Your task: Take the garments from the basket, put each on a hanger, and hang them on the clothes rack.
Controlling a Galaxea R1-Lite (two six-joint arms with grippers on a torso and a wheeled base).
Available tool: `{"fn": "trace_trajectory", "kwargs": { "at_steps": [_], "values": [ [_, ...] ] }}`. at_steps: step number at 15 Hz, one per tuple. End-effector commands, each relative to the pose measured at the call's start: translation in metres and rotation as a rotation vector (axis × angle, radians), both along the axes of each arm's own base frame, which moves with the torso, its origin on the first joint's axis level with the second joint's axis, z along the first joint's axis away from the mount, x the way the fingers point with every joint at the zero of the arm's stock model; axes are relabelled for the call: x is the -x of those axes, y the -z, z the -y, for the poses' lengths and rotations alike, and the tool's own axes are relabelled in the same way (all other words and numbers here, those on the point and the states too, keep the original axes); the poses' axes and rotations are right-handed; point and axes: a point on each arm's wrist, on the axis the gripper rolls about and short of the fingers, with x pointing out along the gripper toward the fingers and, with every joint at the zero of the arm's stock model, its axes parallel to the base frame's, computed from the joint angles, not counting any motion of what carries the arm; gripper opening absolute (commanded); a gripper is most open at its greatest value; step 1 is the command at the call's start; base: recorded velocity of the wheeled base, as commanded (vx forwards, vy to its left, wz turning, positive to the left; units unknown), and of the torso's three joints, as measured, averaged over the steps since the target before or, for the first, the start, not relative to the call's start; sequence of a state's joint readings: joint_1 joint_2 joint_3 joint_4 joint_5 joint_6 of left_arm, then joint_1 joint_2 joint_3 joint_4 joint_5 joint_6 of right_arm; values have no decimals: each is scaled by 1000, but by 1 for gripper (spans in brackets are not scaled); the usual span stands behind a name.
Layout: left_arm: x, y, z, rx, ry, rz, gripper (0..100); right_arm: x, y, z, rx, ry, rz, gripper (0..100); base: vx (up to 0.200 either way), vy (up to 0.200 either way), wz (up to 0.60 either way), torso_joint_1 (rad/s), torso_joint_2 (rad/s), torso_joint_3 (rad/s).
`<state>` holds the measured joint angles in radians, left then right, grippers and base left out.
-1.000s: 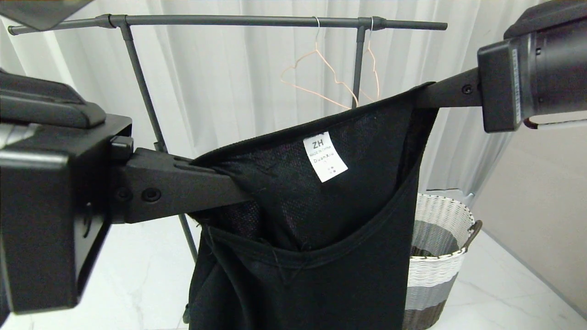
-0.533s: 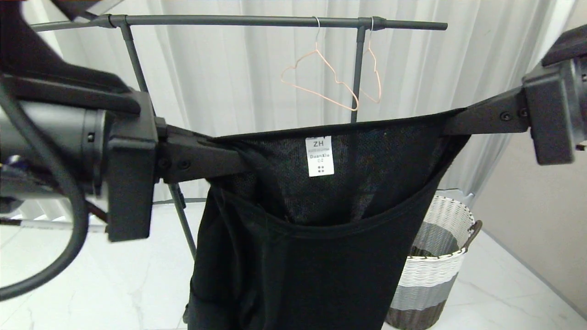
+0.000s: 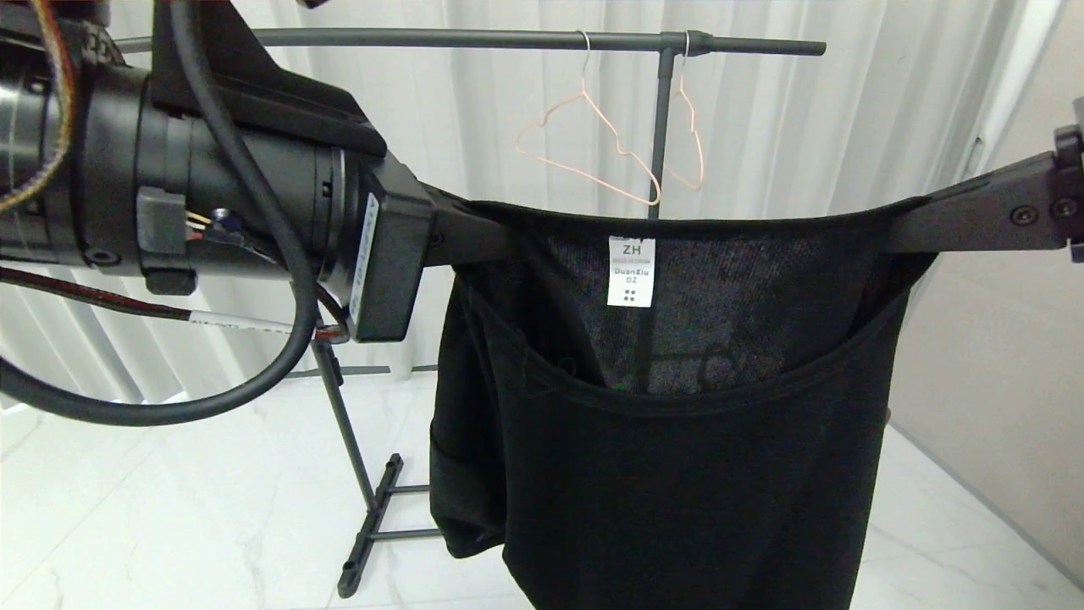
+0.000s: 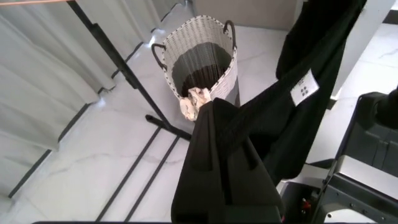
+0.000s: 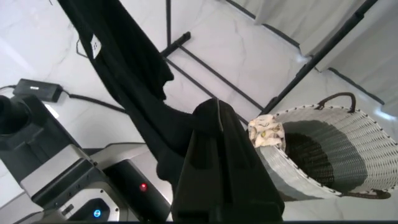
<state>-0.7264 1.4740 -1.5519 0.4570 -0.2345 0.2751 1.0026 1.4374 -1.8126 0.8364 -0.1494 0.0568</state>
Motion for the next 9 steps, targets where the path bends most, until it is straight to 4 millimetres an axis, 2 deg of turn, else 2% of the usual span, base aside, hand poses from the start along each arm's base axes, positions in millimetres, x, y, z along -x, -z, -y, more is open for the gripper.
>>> {"fn": "trace_trajectory", "kwargs": {
  "at_steps": [1, 3, 6, 9],
  "values": [
    [-2, 2, 1, -5, -1, -6, 0, 0, 2, 0, 7, -1, -5, 100, 0, 0, 0, 0, 0, 0],
    [-2, 2, 2, -5, -3, -8, 0, 1, 5, 0, 18, -4, -12, 100, 0, 0, 0, 0, 0, 0],
    [-5, 5, 0, -21, -48, -6, 0, 9, 11, 12, 29, -4, -20, 100, 0, 0, 0, 0, 0, 0],
    [-15, 22, -7, -95, -177, -29, 0, 19, 15, 30, 7, 10, -38, 100, 0, 0, 0, 0, 0, 0]
  ]
}}
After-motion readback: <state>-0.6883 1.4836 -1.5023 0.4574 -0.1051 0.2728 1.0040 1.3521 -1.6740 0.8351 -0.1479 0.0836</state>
